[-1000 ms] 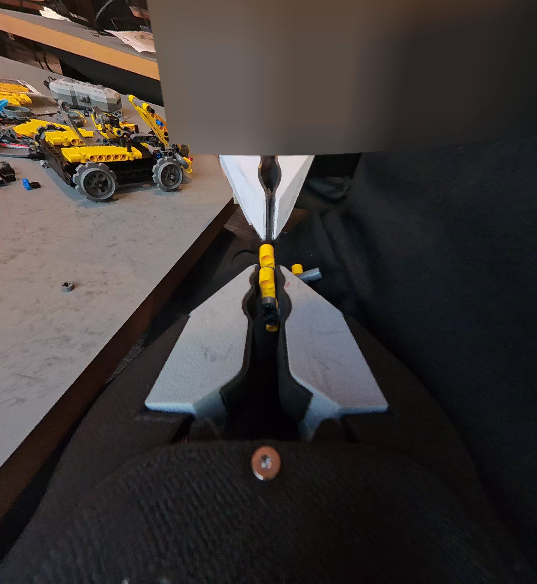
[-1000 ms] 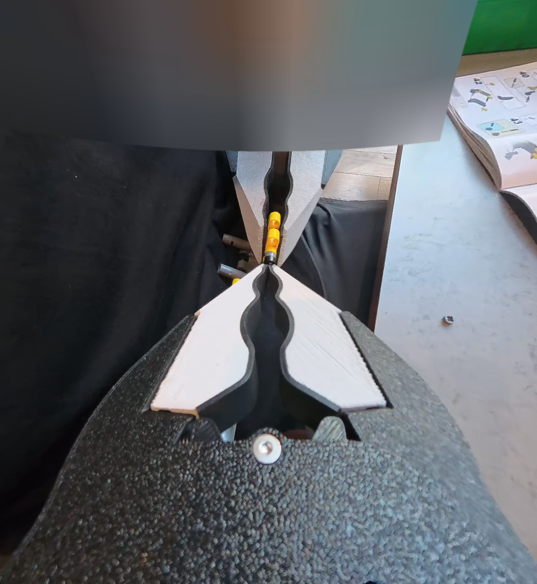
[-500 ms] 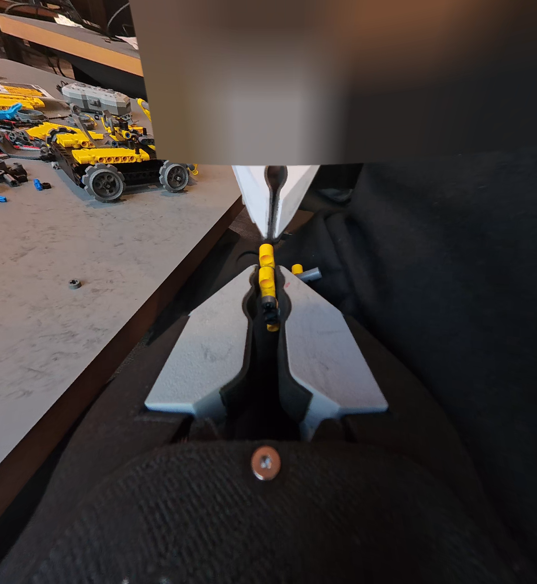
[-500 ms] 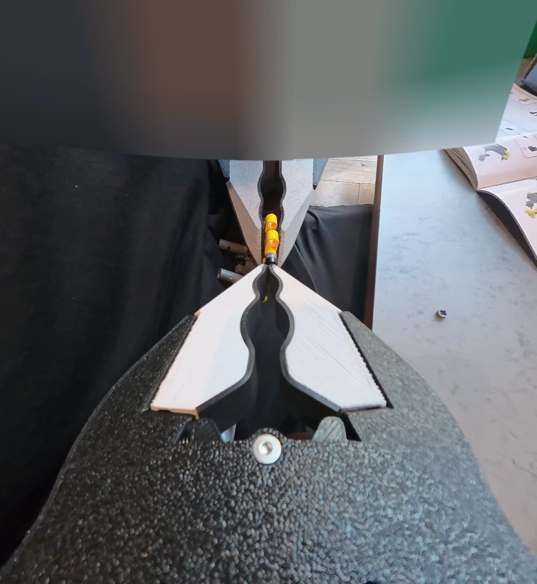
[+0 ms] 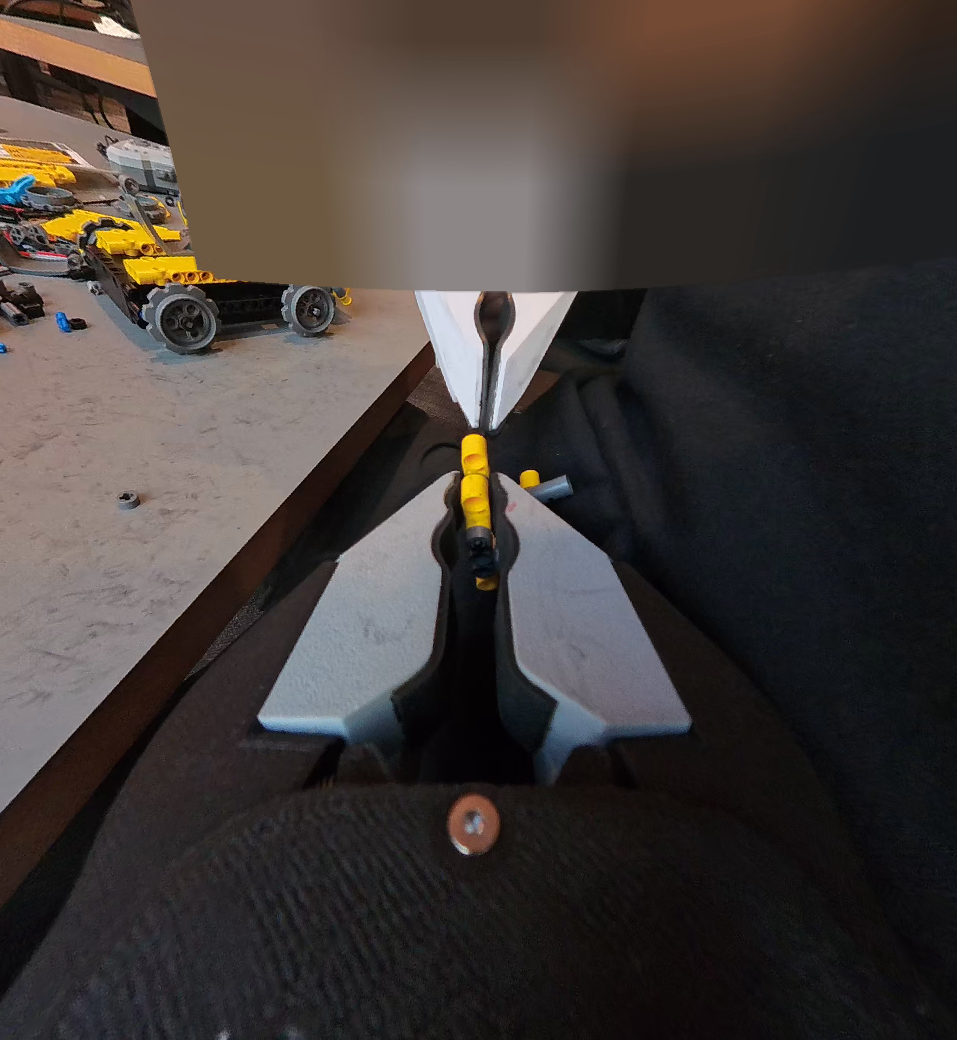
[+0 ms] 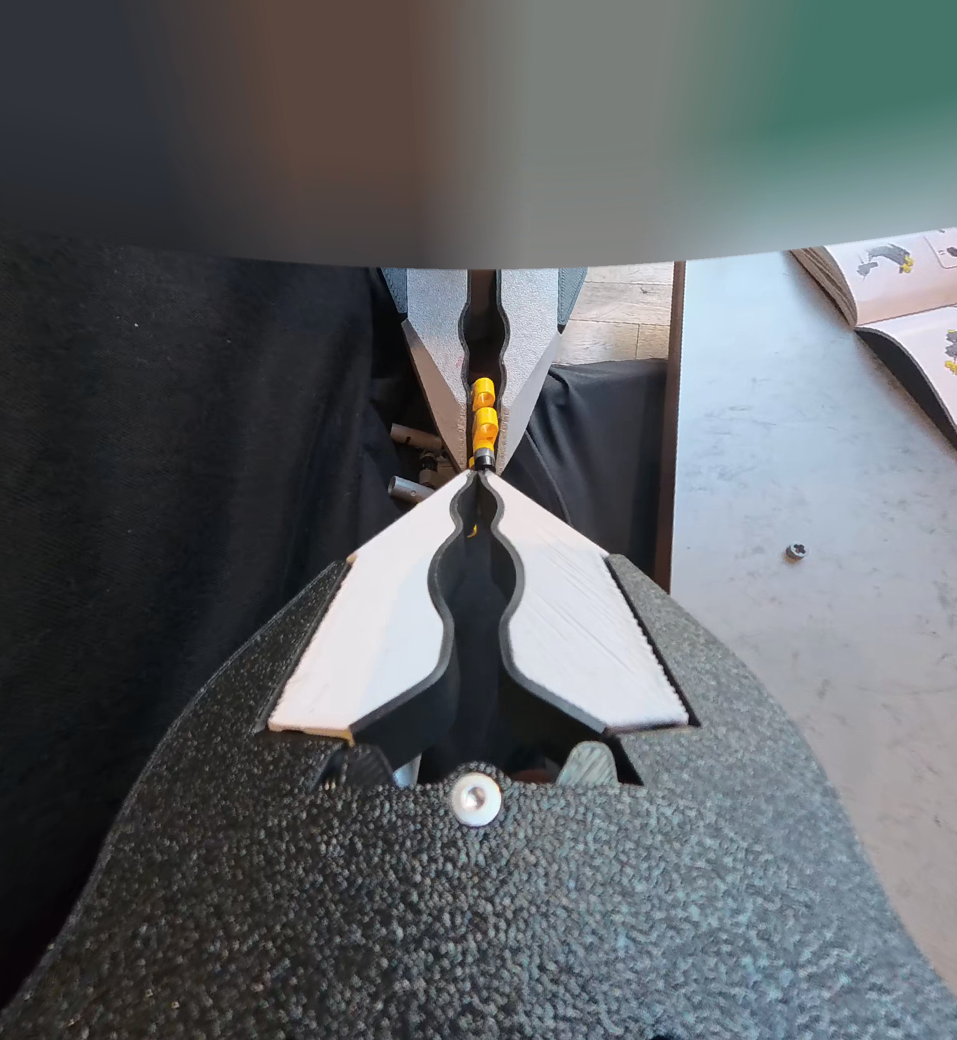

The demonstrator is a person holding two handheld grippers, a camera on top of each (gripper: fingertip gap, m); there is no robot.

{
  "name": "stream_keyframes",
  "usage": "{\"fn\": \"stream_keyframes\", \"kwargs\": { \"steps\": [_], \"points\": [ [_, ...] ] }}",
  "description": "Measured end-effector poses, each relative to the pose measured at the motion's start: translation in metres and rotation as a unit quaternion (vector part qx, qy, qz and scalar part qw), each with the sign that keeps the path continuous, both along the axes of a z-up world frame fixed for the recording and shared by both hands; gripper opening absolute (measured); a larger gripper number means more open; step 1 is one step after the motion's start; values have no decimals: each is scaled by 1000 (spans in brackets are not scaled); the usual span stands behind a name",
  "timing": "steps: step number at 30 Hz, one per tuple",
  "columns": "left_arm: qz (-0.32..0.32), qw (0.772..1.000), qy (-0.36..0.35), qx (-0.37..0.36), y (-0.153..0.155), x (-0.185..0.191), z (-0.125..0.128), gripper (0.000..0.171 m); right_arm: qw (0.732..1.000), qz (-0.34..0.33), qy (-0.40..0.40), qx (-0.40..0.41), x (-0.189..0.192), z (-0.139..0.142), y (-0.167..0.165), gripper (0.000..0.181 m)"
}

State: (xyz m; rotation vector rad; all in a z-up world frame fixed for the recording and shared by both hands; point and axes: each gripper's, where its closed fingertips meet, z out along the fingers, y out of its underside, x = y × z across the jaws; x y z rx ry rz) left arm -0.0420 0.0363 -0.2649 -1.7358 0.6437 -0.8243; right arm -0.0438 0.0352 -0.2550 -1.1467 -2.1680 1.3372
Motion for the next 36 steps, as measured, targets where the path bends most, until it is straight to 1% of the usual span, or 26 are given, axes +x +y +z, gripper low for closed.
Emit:
{"fn": "stream_keyframes", "kwargs": {
  "steps": [4,11,18,36],
  "points": [
    [-3,1000,3,-5,-1,1,-2,6,1000,3,-2,6,1,-4,-1,0],
    [-14,1000,-2,-16,-4,4,-6,6,1000,5,1,-19,4,-7,-3,0],
    [-17,999,-2,-28,-4,7,-7,6,1000,21,2,6,6,-8,-4,0],
    [-22,999,4,-49,-7,10,-14,6,998,57,-15,33,8,-13,-7,0]
  ]
}}
